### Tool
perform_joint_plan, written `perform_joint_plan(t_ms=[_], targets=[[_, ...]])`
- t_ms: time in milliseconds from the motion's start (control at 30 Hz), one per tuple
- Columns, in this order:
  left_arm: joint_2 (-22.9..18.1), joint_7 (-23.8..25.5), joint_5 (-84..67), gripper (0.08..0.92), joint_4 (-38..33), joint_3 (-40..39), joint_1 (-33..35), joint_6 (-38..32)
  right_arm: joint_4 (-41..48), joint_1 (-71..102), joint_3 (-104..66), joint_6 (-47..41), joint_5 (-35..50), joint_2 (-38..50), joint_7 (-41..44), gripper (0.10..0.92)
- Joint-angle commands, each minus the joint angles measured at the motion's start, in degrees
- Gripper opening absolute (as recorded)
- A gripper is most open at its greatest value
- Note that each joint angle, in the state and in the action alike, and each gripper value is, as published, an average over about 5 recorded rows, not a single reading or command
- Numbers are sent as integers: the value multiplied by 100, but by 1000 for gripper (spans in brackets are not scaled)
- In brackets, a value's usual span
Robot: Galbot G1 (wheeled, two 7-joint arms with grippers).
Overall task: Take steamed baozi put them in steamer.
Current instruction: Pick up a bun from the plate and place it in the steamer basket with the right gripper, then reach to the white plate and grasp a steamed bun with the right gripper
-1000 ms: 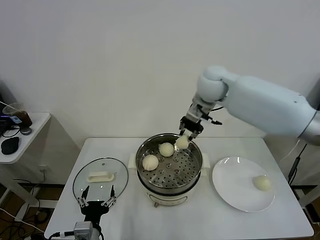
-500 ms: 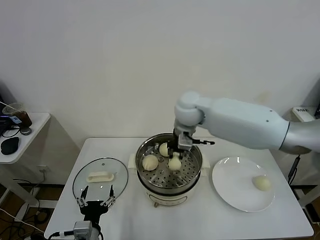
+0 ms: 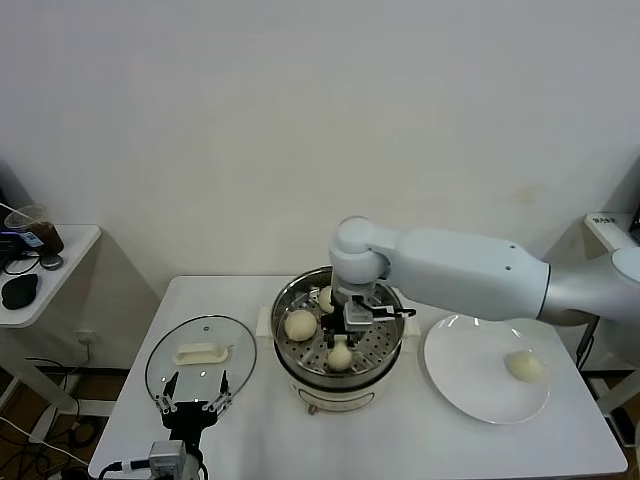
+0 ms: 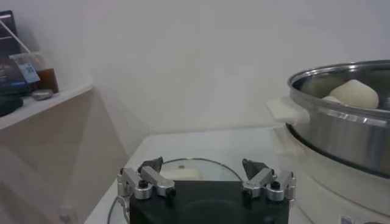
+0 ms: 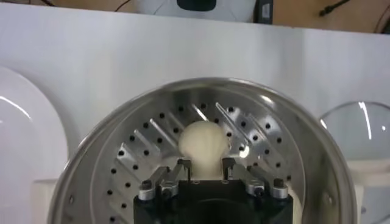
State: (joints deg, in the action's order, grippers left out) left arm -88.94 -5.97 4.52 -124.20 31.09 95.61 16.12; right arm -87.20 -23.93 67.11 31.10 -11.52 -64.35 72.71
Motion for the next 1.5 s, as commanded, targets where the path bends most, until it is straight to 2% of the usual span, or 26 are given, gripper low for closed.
perform_joint_plan(t_ms=[33, 433, 567, 633, 767, 867, 1000, 1133, 1300, 1500], targets=[[-7, 2, 1, 823, 13, -15, -2, 3, -122, 27, -18, -184, -66, -15, -35, 401], [-14, 0, 3, 823, -2, -23, 4, 5, -217, -493, -345, -401, 409, 306, 43, 743], [-5, -4, 5, 823, -18, -21, 25, 3, -138, -941, -491, -670, 979, 751, 79, 810], [-3, -4, 5, 823, -32, -21, 33, 4, -41, -1137, -509, -1129, 1524, 1065, 63, 820], [1, 2, -2, 823, -54, -29, 26, 6, 290, -1286, -582, -2803, 2951, 1700, -12, 822], [17, 12, -9, 823, -69, -29, 10, 12, 812, -1155, -856, -3791, 3299, 2125, 41, 823], [50, 29, -24, 823, -116, -16, 31, 20, 1448, -897, -1034, -4345, 2900, 2604, 185, 823], [60, 39, -57, 823, -153, 21, 63, 32, 1716, 11, -1559, -4533, 2155, 3263, 371, 823], [93, 48, -61, 823, -121, 52, 100, 41, 1561, 1578, -2696, -4539, 1212, 3865, 465, 823], [99, 68, -24, 823, -66, 48, 176, 65, 1629, 3068, -3891, -4108, -16, 3920, 385, 823]])
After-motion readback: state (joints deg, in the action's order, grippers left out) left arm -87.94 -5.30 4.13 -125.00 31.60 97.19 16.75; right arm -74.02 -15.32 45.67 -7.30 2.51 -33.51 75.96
